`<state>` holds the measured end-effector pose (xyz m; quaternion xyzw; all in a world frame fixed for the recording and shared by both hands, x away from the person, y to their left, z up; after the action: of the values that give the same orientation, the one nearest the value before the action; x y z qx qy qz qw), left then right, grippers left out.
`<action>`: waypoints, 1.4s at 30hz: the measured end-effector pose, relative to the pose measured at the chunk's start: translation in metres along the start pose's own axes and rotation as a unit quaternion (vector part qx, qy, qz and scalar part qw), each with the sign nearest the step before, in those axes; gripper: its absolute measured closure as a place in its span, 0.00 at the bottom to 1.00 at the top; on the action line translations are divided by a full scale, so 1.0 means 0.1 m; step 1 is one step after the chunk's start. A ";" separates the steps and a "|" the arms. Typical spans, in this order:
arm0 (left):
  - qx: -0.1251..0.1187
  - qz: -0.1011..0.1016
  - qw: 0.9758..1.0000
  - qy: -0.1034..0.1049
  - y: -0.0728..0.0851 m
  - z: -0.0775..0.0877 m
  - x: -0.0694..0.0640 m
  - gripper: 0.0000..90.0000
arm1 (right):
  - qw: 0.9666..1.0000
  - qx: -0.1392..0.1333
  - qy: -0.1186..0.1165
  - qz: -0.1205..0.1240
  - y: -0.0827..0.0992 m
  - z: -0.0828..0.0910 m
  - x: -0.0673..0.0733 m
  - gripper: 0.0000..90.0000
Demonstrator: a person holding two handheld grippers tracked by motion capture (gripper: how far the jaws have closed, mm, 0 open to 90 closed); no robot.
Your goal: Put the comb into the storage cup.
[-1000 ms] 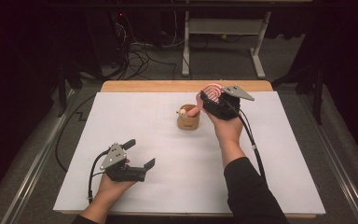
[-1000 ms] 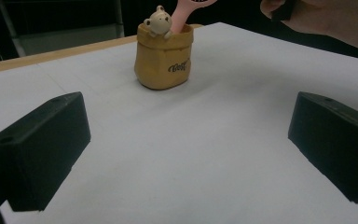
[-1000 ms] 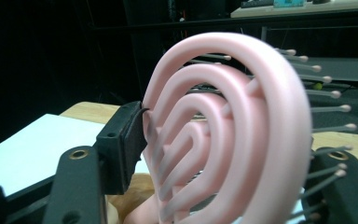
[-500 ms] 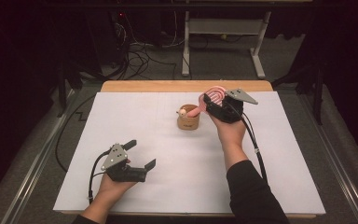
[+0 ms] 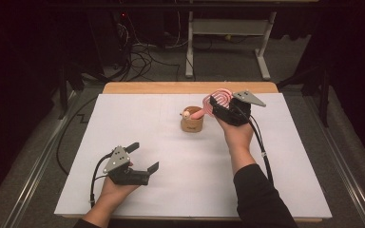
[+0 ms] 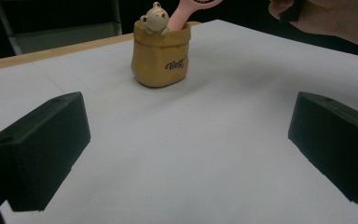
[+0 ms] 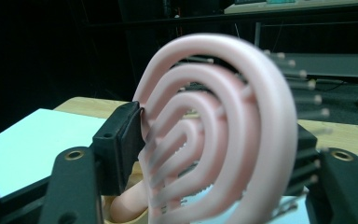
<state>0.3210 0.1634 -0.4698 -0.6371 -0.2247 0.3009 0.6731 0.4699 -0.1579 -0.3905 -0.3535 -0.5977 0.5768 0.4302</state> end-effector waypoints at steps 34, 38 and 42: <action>0.001 0.000 1.000 0.001 0.00 0.00 0.01 0.00 | 0.999 0.027 -0.029 -0.006 0.01 0.03 -0.05 0.14; 0.000 0.001 1.000 0.001 0.00 0.00 0.01 0.00 | 0.999 0.036 -0.031 -0.011 0.02 0.02 -0.06 0.04; 0.000 0.001 1.000 0.000 0.00 0.00 0.01 0.00 | 0.999 0.041 -0.032 -0.011 0.04 0.01 -0.07 0.00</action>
<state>0.3215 0.1640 -0.4694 -0.6372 -0.2235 0.3016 0.6731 0.4713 -0.1646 -0.3951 -0.3100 -0.5908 0.6070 0.4317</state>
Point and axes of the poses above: each handheld gripper's, and its own axes: z roughly backward along the jaws, y roughly out of its underside, x roughly to its left, the point moved 3 cm from there along -z, roughly forward along the jaws, and after that the axes turned 13 degrees about -x, right-handed, at the moved point
